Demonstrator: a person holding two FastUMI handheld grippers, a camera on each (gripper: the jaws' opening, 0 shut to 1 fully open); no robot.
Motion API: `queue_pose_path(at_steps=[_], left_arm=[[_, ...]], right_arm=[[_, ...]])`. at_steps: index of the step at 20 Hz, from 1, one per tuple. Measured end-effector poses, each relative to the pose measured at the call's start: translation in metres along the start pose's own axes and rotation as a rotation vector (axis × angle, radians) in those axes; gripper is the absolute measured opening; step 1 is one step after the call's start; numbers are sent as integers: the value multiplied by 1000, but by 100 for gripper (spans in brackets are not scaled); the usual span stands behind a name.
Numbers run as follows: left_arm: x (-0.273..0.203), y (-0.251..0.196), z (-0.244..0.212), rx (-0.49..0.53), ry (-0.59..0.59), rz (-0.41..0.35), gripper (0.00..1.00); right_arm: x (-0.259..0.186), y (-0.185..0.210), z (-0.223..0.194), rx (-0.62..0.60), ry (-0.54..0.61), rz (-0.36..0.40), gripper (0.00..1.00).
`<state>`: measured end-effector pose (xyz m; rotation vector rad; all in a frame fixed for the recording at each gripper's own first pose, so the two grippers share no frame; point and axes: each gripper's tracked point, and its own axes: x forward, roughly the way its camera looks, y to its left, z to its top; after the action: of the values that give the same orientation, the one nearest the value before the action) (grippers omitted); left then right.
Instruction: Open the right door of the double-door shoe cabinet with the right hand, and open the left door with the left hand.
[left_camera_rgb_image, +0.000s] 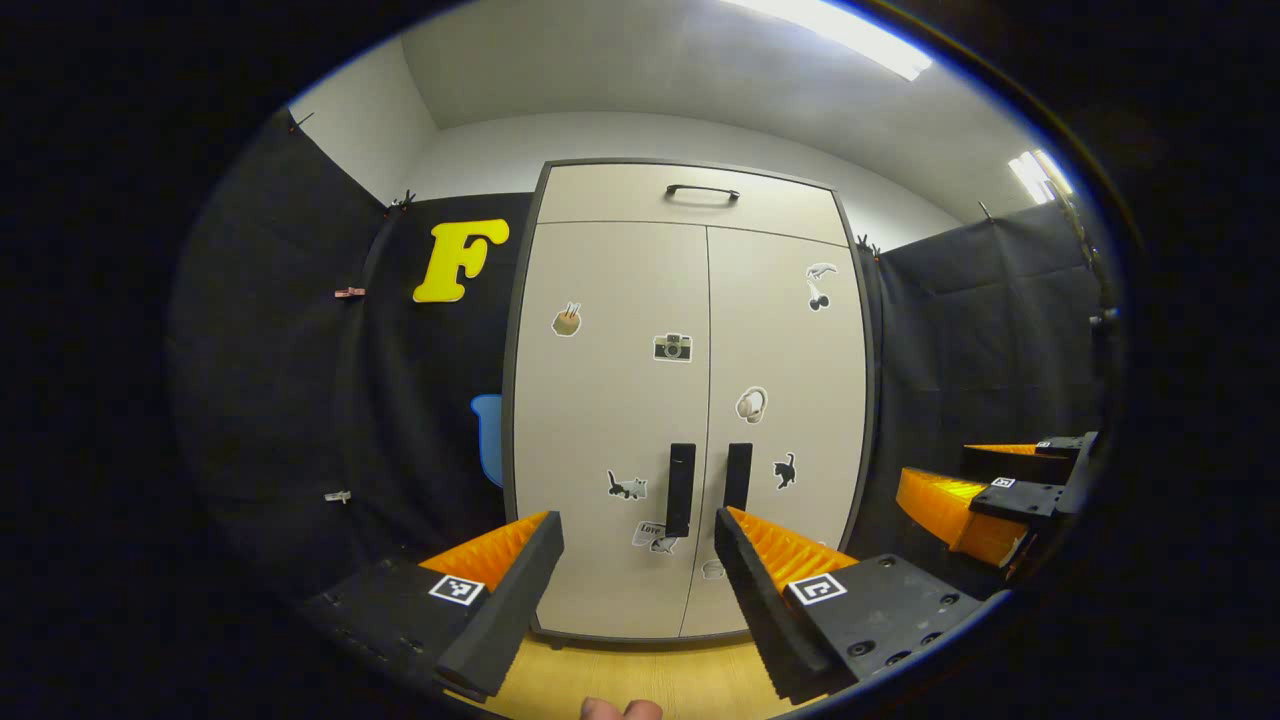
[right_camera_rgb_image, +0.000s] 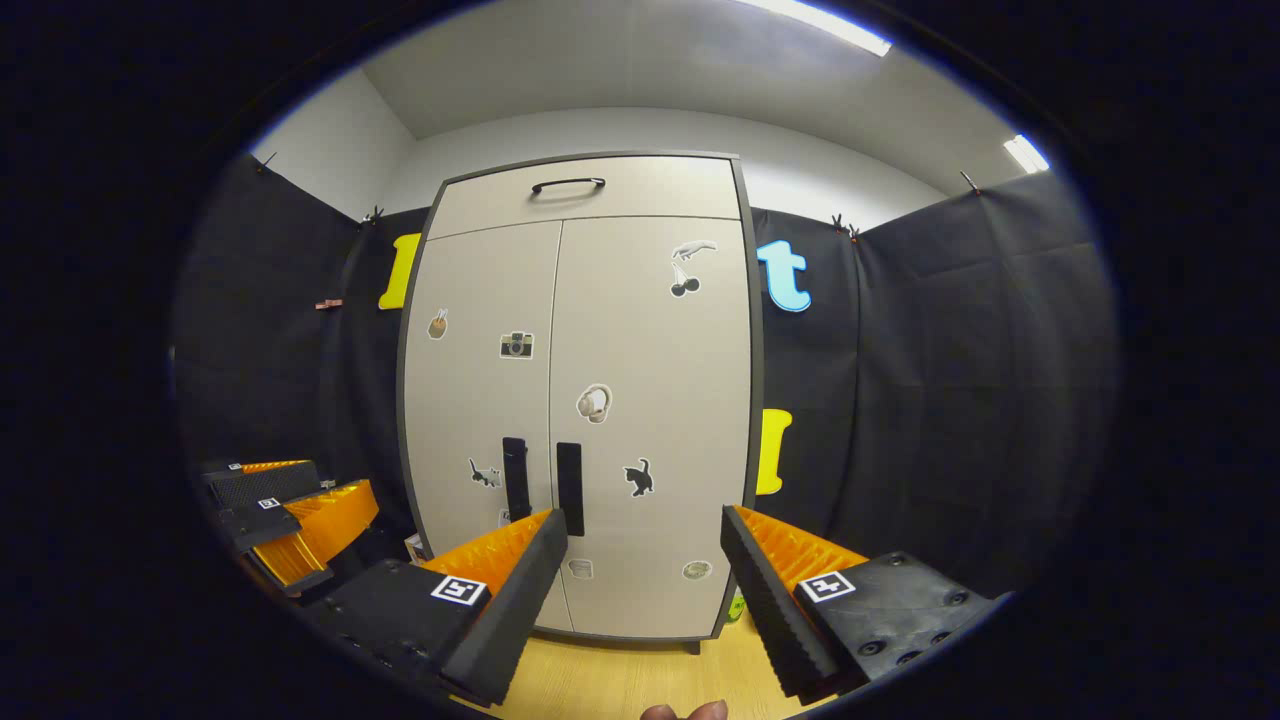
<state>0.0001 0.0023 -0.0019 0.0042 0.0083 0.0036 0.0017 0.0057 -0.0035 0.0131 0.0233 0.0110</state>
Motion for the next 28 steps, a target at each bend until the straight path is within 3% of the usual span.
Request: queue_pose_path(at_steps=[8, 14, 25, 27, 28], left_arm=[[-2, 12, -5, 2, 8, 5, 94], [-3, 26, -13, -2, 19, 6, 94], [10, 58, -39, -25, 71, 19, 94], [11, 65, -40, -28, 71, 29, 95], [12, 68, -40, -29, 69, 35, 95]], right_arm=[[20, 18, -5, 9, 1, 22, 97], [81, 51, -20, 22, 8, 59, 98], [205, 83, -78, -47, 30, 26, 97], [219, 89, -82, -41, 23, 28, 85], [225, 89, -84, -39, 26, 17, 72]])
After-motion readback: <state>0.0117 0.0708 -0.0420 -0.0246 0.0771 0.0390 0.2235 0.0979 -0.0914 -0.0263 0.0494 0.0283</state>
